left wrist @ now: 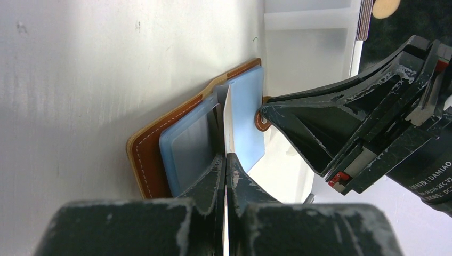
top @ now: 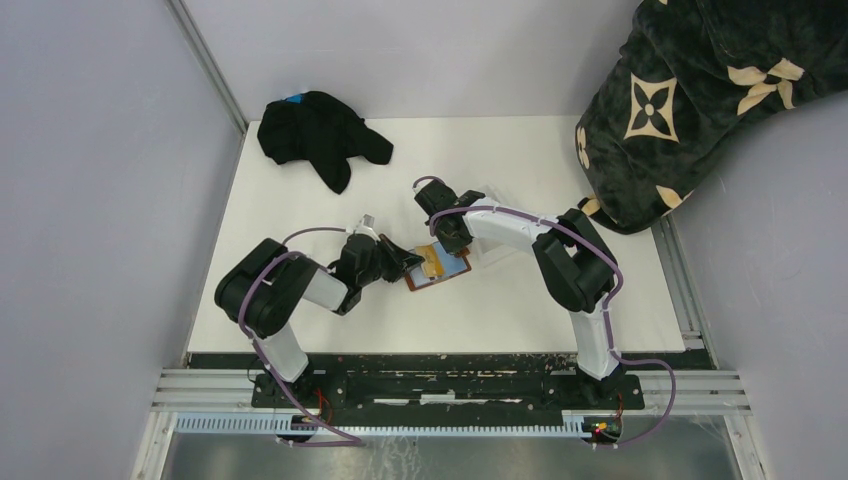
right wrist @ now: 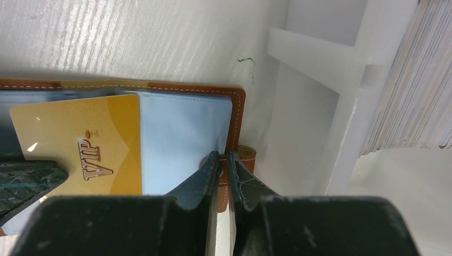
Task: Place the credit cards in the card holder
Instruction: Insert the credit card into the card holder.
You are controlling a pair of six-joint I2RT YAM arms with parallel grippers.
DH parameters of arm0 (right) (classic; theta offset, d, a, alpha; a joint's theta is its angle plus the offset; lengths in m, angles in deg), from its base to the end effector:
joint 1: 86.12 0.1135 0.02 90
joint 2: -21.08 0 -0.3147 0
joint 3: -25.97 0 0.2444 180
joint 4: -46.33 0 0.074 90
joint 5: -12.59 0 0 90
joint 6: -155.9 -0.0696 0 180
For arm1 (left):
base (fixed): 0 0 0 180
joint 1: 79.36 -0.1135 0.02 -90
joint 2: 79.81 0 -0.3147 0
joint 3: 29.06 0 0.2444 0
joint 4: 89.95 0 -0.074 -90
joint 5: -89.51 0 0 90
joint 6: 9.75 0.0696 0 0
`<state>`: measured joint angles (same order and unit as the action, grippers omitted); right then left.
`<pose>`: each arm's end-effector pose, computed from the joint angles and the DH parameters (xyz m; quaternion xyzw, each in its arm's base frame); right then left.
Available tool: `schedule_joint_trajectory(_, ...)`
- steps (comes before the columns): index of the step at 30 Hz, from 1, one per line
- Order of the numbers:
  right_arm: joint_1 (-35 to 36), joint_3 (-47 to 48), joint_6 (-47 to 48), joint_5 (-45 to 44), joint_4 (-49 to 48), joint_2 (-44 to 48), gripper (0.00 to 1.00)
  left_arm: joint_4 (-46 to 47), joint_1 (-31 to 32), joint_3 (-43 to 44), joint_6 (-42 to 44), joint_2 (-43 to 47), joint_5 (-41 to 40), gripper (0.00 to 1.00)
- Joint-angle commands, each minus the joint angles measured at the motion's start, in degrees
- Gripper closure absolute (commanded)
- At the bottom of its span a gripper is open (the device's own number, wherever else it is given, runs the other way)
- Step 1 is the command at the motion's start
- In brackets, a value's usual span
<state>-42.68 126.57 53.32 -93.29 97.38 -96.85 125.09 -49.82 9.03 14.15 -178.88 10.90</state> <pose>0.3418 0.2974 0.1877 -0.2339 0.9447 -0.0326 0.2277 0.2682 -0.1678 0.1483 -0.2146 0.8175 -0.4476 0.2920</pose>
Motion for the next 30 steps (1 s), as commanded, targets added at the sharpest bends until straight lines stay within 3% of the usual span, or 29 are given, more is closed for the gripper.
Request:
schedule_joint_trajectory(1, -0.18, 2.2, 0.02, -0.12, 0.06, -0.5, 0.85, -0.24, -0.42, 1.8, 5.46, -0.12, 1.12, 0.97)
schedule_joint_trajectory(30, -0.43, 1.86, -0.16, 0.41, -0.19, -0.34, 0.84, 0.32, -3.15, 1.63, 5.24, -2.11, 6.67, 0.97)
